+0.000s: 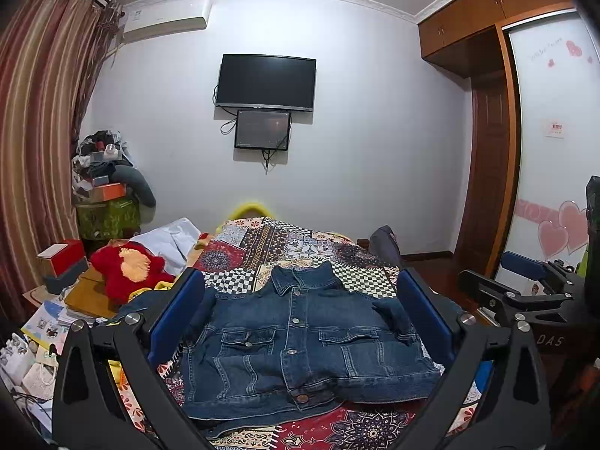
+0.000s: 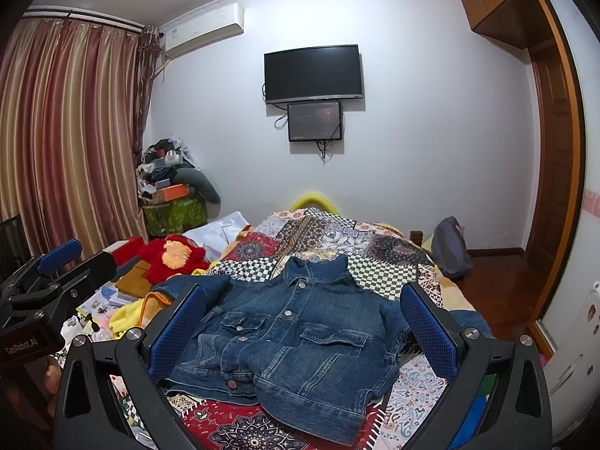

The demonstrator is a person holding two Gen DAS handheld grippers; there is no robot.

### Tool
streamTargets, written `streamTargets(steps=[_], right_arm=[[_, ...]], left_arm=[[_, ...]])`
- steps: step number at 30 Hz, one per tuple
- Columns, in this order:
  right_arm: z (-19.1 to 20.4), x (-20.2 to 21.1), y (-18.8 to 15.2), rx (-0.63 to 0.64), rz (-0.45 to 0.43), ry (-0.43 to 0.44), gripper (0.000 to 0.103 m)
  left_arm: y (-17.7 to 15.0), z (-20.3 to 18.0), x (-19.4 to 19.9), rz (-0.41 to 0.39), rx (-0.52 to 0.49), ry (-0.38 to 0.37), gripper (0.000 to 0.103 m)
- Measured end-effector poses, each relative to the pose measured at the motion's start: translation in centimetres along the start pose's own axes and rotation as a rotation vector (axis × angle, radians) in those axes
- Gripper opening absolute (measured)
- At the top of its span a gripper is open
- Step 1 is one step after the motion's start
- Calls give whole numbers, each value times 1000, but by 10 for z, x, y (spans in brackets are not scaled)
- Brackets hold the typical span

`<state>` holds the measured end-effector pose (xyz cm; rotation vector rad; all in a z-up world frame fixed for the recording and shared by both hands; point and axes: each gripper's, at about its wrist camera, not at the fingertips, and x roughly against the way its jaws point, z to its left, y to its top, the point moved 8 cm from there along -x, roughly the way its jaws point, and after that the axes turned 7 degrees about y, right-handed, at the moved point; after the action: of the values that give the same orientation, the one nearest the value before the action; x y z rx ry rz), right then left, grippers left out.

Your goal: Fold large clothes

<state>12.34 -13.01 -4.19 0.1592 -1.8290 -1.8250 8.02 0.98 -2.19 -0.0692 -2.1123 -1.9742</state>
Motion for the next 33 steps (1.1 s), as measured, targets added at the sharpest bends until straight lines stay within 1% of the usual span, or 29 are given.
streamTargets(steps=[6,11,18,22,24,28,31,33], right_arm=[[3,-1,-4,-1,7,1,103],[4,-10,-7,0,25,0,103],[2,-42,-1,3,62,13,103],[3,-69,3,21,79,10,103],[2,-90,7,29,98,29,103],[1,-138,10,38,161,87,103],[0,-175,11,45,213,117,103],[-3,-196,12,56,238,120,103]], left_arm=[[1,4,-7,14,7,3,103],[1,9,-17,26,19,4,103],[0,26,-47,54,29,29,103],[-2,46,-79,84,44,72,103],[-5,58,-97,107,61,88,103],[-15,93,-138,166,109,145,103],[-26,126,-170,226,143,194,103],[-36,152,-192,277,177,232,103]])
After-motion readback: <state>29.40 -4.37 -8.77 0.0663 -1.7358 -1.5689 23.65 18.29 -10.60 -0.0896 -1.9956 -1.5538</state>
